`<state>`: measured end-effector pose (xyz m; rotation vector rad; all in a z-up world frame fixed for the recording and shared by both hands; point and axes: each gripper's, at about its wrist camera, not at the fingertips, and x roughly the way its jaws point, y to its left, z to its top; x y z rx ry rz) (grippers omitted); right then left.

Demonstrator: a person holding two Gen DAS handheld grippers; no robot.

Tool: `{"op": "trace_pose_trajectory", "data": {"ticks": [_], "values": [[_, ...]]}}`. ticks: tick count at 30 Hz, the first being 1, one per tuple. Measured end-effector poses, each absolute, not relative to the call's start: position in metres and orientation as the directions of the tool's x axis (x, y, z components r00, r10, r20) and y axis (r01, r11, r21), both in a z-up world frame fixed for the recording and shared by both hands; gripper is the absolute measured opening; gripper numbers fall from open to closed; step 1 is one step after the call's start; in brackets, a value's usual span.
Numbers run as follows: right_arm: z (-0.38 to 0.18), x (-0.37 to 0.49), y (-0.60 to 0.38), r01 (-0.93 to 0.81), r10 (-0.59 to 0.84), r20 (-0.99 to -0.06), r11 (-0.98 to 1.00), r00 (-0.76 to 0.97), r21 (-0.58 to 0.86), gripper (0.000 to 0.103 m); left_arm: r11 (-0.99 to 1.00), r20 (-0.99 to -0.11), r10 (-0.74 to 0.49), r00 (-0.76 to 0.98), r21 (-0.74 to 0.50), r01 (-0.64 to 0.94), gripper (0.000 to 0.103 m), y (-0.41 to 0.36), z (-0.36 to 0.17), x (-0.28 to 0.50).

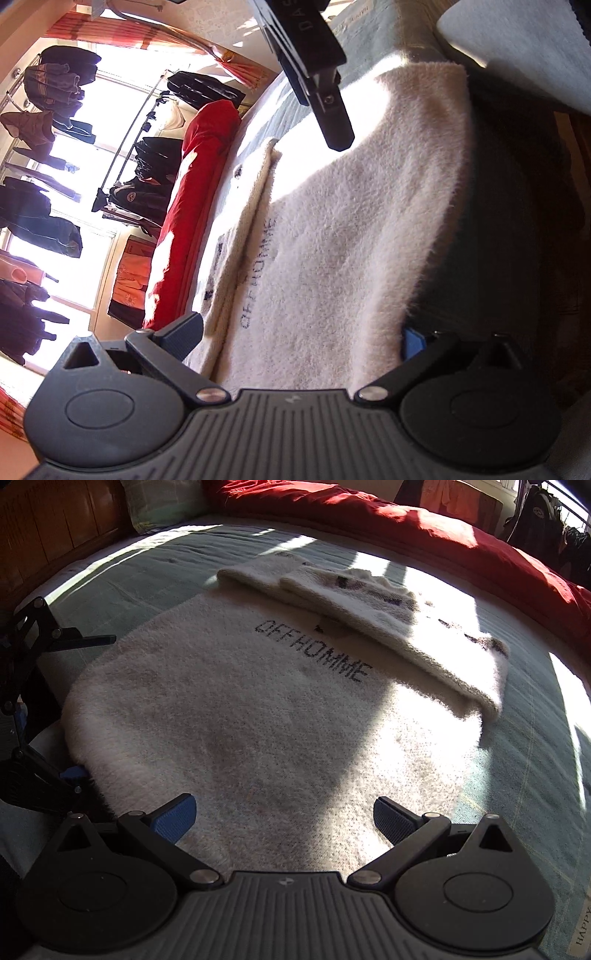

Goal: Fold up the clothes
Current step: 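Roll both open grippers and lower them onto the sweater's hem edge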

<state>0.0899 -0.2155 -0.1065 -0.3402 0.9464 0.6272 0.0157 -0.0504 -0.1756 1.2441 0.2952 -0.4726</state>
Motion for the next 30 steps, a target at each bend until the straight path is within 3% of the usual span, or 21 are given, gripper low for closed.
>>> {"op": "trace_pose_trajectory", "data": {"ticks": [8, 15, 20, 25, 30], "values": [[-0.119, 0.057, -0.155, -0.831, 0.446, -0.821, 0.552, 0.357, -0.061, 0.103, 0.292, -0.477, -0.179, 0.861, 0.810, 0.509, 0.103, -0.048, -0.158, 0.025], [-0.157, 0.053, -0.132, -0.798, 0.233, -0.852, 0.525, 0.469, -0.296, 0.101, 0.305, -0.492, -0.187, 0.850, 0.794, 0.526, 0.103, -0.045, -0.156, 0.026], [-0.162, 0.063, -0.152, -0.708, 0.076, -0.816, 0.547, 0.573, -0.446, 0.099, 0.325, -0.511, -0.188, 0.839, 0.774, 0.544, 0.103, -0.043, -0.157, 0.028], [-0.166, 0.065, -0.175, -0.659, 0.013, -0.791, 0.562, 0.612, -0.500, 0.096, 0.319, -0.553, -0.167, 0.816, 0.753, 0.576, 0.103, -0.049, -0.169, 0.030], [-0.149, 0.059, -0.180, -0.626, 0.049, -0.754, 0.594, 0.655, -0.505, 0.092, 0.237, -0.625, -0.141, 0.768, 0.732, 0.639, 0.103, -0.063, -0.193, 0.023]]}}
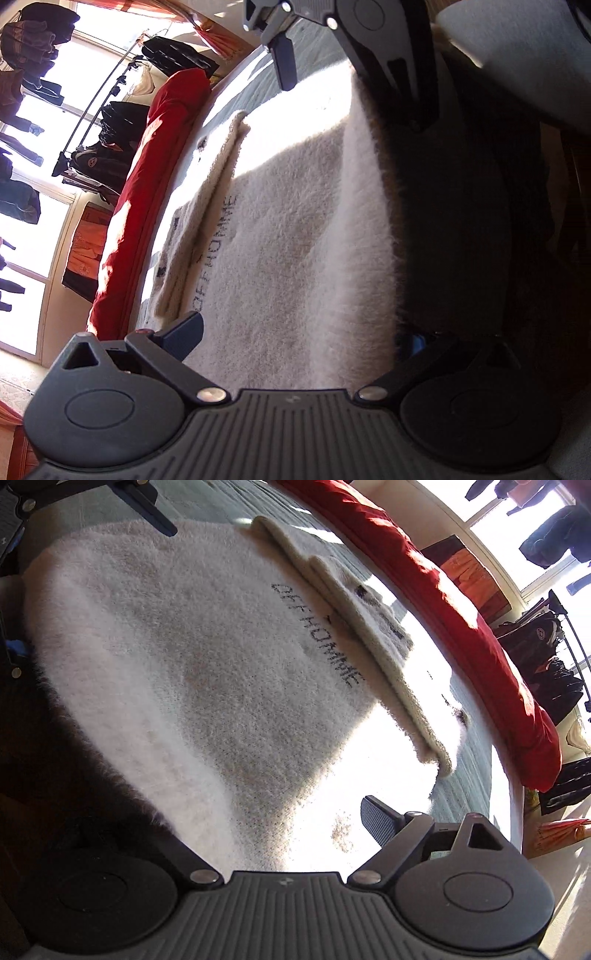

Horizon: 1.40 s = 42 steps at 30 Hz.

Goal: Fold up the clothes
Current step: 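Roll both open grippers and lower them onto the sweater's hem edge, then close both grippers on the cream sweater's hem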

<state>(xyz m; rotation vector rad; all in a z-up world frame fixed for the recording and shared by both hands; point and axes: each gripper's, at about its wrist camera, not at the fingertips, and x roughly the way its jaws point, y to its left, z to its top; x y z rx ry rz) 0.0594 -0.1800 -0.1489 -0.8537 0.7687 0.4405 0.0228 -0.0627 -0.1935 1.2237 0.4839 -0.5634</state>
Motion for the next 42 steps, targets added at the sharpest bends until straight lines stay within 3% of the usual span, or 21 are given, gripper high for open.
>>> {"op": "trace_pose_trajectory", "data": {"ticks": [6, 7, 9, 10, 23, 25, 26, 29, 30, 31, 42], "values": [[-0.132, 0.065, -0.183, -0.603, 0.074, -0.733, 0.627, 0.676, -0.492, 0.092, 0.261, -0.612, -0.096, 0.785, 0.745, 0.613, 0.099, -0.062, -0.195, 0.026], [-0.131, 0.065, -0.183, -0.604, 0.078, -0.734, 0.629, 0.675, -0.490, 0.092, 0.288, -0.617, -0.088, 0.782, 0.736, 0.613, 0.094, -0.059, -0.190, 0.029], [-0.129, 0.066, -0.184, -0.607, 0.083, -0.736, 0.631, 0.672, -0.484, 0.092, 0.313, -0.636, -0.062, 0.769, 0.719, 0.620, 0.064, -0.051, -0.184, 0.036], [-0.131, 0.067, -0.183, -0.612, 0.085, -0.741, 0.629, 0.667, -0.479, 0.092, 0.312, -0.640, -0.051, 0.767, 0.719, 0.621, 0.061, -0.047, -0.183, 0.036], [-0.153, 0.059, -0.216, -0.659, 0.037, -0.802, 0.592, 0.597, -0.463, 0.088, 0.290, -0.638, 0.062, 0.767, 0.747, 0.598, 0.058, 0.000, -0.189, 0.035], [-0.144, 0.058, -0.224, -0.650, 0.079, -0.796, 0.628, 0.600, -0.427, 0.073, 0.282, -0.647, 0.050, 0.761, 0.740, 0.611, 0.050, 0.003, -0.188, 0.032], [-0.140, 0.057, -0.225, -0.654, 0.102, -0.792, 0.632, 0.602, -0.416, 0.069, 0.265, -0.654, 0.039, 0.755, 0.736, 0.623, 0.040, 0.003, -0.188, 0.029], [-0.137, 0.051, -0.221, -0.702, 0.154, -0.810, 0.604, 0.566, -0.376, 0.037, 0.204, -0.670, 0.017, 0.742, 0.729, 0.654, 0.019, 0.002, -0.189, 0.023], [-0.138, 0.050, -0.219, -0.720, 0.164, -0.820, 0.592, 0.548, -0.363, 0.019, 0.195, -0.677, 0.014, 0.736, 0.724, 0.662, 0.015, 0.002, -0.189, 0.022], [-0.140, 0.048, -0.217, -0.729, 0.165, -0.826, 0.583, 0.539, -0.359, 0.010, 0.193, -0.683, 0.012, 0.731, 0.718, 0.668, 0.014, 0.002, -0.189, 0.023], [-0.113, 0.056, -0.215, -0.704, 0.169, -0.780, 0.572, 0.602, -0.420, 0.009, 0.229, -0.638, -0.010, 0.770, 0.748, 0.623, 0.009, 0.005, -0.160, 0.046]]}}
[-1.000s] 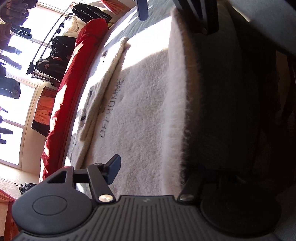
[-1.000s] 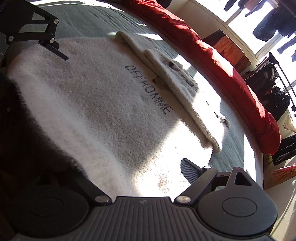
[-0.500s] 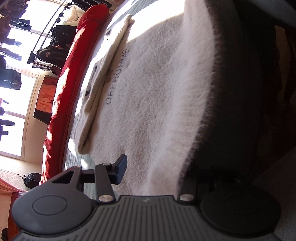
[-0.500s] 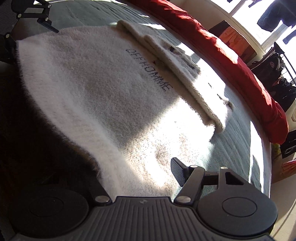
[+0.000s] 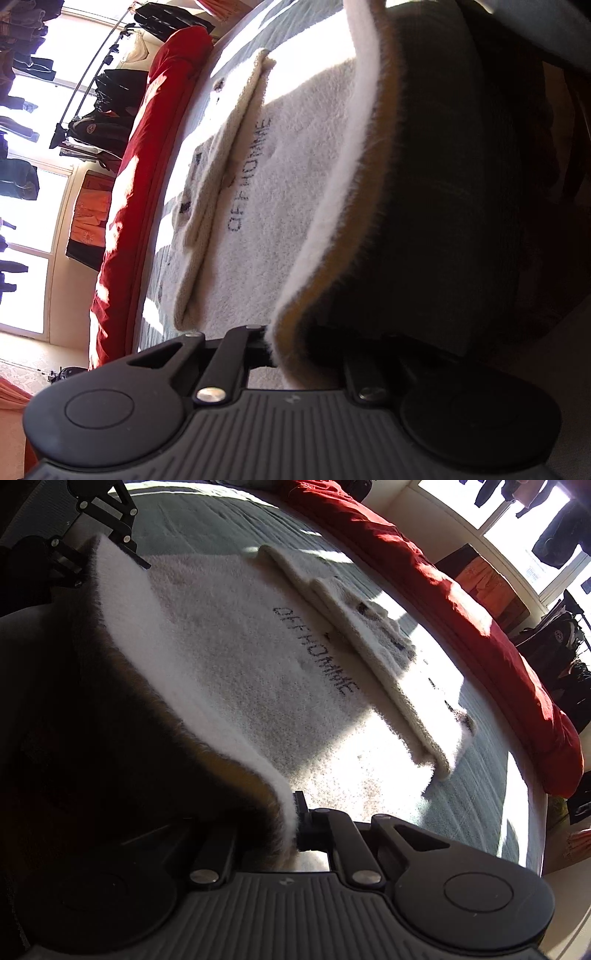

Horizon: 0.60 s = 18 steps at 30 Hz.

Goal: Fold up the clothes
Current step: 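Close both grippers on the cream sweater's hem, then lift the hem with both grippers and fold it over toward the collar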

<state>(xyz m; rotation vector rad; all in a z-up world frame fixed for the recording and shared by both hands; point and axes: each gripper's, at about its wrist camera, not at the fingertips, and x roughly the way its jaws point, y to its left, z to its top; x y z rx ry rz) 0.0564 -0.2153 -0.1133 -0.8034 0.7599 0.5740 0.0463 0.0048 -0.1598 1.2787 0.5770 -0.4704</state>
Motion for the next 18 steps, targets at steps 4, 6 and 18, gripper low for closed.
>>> {"op": "trace_pose_trajectory", "data": {"ticks": [4, 6, 18], "values": [[-0.106, 0.067, -0.215, -0.702, 0.168, -0.767, 0.557, 0.619, -0.444, 0.009, 0.235, -0.613, -0.015, 0.790, 0.766, 0.599, 0.009, 0.003, -0.148, 0.062], [-0.103, 0.075, -0.215, -0.698, 0.167, -0.762, 0.557, 0.626, -0.451, 0.009, 0.241, -0.601, -0.013, 0.799, 0.773, 0.586, 0.009, 0.002, -0.142, 0.073], [-0.084, 0.141, -0.224, -0.632, 0.149, -0.708, 0.601, 0.690, -0.489, 0.008, 0.273, -0.531, -0.003, 0.847, 0.815, 0.512, 0.008, -0.009, -0.123, 0.152]]}}
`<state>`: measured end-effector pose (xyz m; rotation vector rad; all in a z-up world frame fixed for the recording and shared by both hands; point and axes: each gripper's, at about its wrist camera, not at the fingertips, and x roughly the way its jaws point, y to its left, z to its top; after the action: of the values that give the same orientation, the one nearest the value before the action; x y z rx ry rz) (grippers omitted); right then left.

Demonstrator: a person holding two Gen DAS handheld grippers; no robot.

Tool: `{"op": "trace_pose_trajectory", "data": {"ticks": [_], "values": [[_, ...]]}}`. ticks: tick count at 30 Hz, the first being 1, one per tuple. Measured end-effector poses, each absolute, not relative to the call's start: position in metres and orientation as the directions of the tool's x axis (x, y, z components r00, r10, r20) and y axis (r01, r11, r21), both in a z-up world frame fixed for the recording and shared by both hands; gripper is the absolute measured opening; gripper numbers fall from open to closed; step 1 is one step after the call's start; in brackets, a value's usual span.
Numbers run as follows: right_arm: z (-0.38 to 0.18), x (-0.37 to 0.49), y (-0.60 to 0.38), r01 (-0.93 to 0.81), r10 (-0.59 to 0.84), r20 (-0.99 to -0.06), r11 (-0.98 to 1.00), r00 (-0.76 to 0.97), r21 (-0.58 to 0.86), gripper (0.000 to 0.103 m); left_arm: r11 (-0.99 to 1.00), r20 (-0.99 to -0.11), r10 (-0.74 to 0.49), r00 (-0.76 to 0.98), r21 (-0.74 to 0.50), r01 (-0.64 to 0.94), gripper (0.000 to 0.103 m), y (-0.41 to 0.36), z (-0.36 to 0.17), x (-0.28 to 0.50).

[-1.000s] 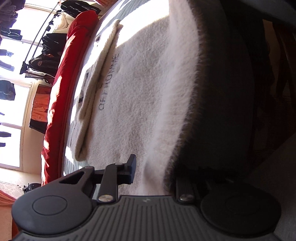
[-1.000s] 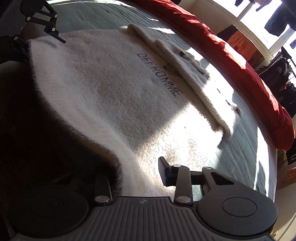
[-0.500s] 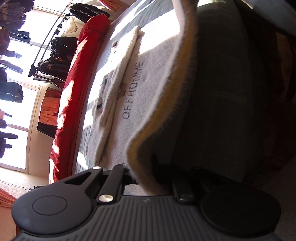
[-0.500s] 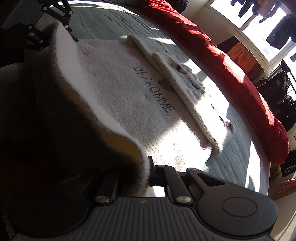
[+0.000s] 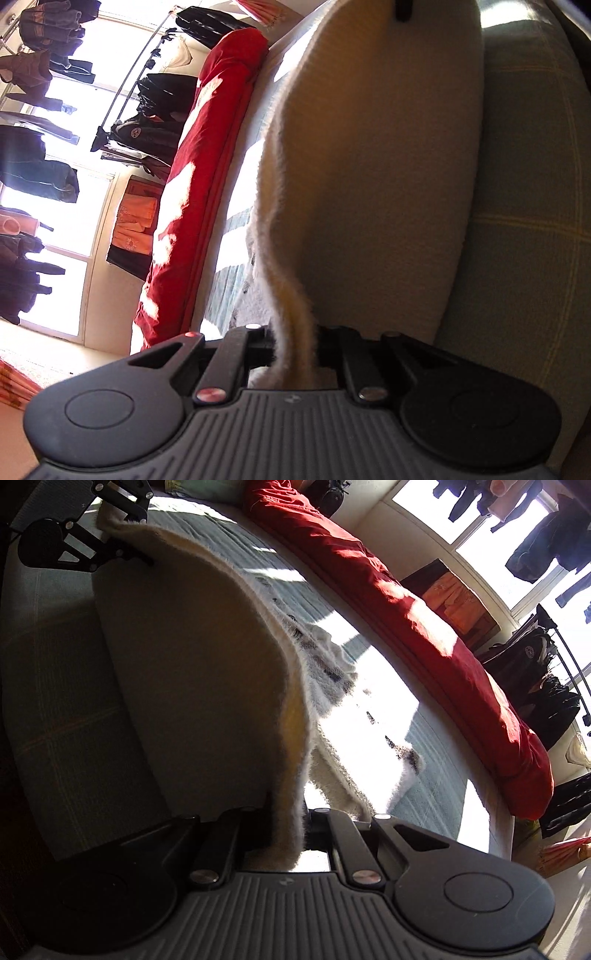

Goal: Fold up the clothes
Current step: 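Lift the hem with both grippers and fold it over toward the collar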

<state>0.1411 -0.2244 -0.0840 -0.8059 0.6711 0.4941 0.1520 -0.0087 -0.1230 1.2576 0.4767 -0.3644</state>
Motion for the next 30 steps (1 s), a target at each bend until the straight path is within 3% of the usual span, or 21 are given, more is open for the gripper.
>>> {"op": "trace_pose_trajectory", "data": {"ticks": [17, 30], "values": [[-0.081, 0.258, -0.226, -0.524, 0.099, -0.619, 0.645, 0.779, -0.557, 0.008, 0.320, -0.479, 0.024, 0.878, 0.835, 0.447, 0.007, -0.019, -0.121, 0.257], [-0.109, 0.367, -0.238, -0.471, 0.075, -0.626, 0.729, 0.776, -0.497, 0.008, 0.351, -0.503, 0.051, 0.863, 0.818, 0.456, 0.008, -0.025, -0.146, 0.356]]}}
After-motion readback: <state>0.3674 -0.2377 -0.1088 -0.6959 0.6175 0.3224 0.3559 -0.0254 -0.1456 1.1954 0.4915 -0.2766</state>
